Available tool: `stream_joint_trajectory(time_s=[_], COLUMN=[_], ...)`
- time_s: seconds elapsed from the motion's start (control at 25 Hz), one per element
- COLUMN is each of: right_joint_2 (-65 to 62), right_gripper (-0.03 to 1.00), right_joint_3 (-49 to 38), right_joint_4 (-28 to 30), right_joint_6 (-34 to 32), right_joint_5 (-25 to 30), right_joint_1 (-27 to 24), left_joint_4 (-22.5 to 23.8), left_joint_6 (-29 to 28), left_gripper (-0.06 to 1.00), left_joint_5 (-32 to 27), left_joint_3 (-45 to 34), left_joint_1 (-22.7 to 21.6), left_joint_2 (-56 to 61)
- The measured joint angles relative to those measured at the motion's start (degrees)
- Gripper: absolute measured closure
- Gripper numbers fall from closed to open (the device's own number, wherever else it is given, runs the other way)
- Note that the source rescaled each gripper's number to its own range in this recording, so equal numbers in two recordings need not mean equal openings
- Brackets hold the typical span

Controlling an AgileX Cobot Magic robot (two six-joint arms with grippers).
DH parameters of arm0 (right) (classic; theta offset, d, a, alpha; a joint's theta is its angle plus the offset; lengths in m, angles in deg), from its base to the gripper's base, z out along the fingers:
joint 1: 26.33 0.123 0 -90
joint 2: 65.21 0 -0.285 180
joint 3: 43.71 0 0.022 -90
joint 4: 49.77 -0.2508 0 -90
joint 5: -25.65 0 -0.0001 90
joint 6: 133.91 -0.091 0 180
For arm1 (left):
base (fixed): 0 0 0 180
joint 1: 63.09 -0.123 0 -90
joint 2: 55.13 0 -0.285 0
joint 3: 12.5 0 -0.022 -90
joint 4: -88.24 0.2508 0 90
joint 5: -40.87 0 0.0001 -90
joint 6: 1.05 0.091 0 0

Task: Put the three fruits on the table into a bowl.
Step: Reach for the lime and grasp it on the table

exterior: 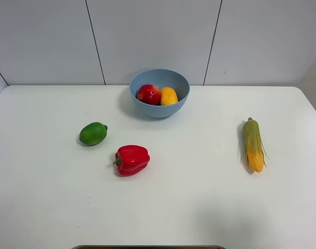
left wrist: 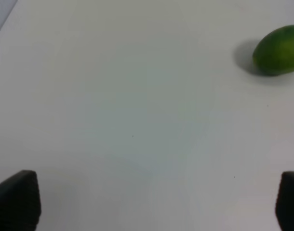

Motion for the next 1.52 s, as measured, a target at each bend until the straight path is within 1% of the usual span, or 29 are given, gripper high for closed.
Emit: stream_joint_trajectory(time_s=[0.28, 0.36, 0.48, 0.56, 0.68, 0.88, 0.96, 1.04, 1.16, 1.4, 1.52], right_joint_2=[0.0, 0.0, 0.0, 0.0, 0.0, 0.0, 0.0, 0.0, 0.0, 0.0, 0.0], right_gripper=[0.33, 0.33, 0.33, 0.33, 0.33, 0.33, 0.33, 0.33, 0.33, 0.33, 0.33], right_joint_3=[0.0, 0.0, 0.0, 0.0, 0.0, 0.0, 0.0, 0.0, 0.0, 0.0, 0.0], right_joint_4=[0.0, 0.0, 0.0, 0.0, 0.0, 0.0, 0.0, 0.0, 0.0, 0.0, 0.0], right_joint_6=[0.0, 0.0, 0.0, 0.0, 0.0, 0.0, 0.0, 0.0, 0.0, 0.0, 0.0], right_joint_5=[0.0, 0.0, 0.0, 0.0, 0.0, 0.0, 0.0, 0.0, 0.0, 0.0, 0.0], right_joint_1=[0.0, 0.0, 0.0, 0.0, 0.0, 0.0, 0.0, 0.0, 0.0, 0.0, 0.0], left_joint_4=[0.0, -0.1, -0.1, -0.2, -1.3, -4.1, -6.0, -6.8, -6.7, -6.4, -6.8], left_joint_6=[0.0, 0.1, 1.0, 3.2, 8.3, 19.0, 22.8, 25.9, 29.1, 32.5, 34.9], left_gripper=[-0.05, -0.05, -0.05, -0.05, -0.05, -0.05, -0.05, -0.05, -0.05, -0.05, -0.05], left_joint_5=[0.0, -0.1, -1.2, -2.4, -3.8, -6.0, -6.2, -6.3, -6.3, -5.3, -4.1], left_joint_3=[0.2, 2.0, 6.6, 10.1, 16.6, 27.3, 31.4, 35.0, 40.6, 51.2, 54.2], left_joint_1=[0.0, 0.0, 0.0, 0.0, 0.0, 0.0, 0.1, 1.4, 5.1, 11.3, 12.7], left_joint_2=[0.0, -0.6, -5.4, -10.8, -20.1, -38.3, -45.2, -52.3, -61.9, -78.7, -85.7])
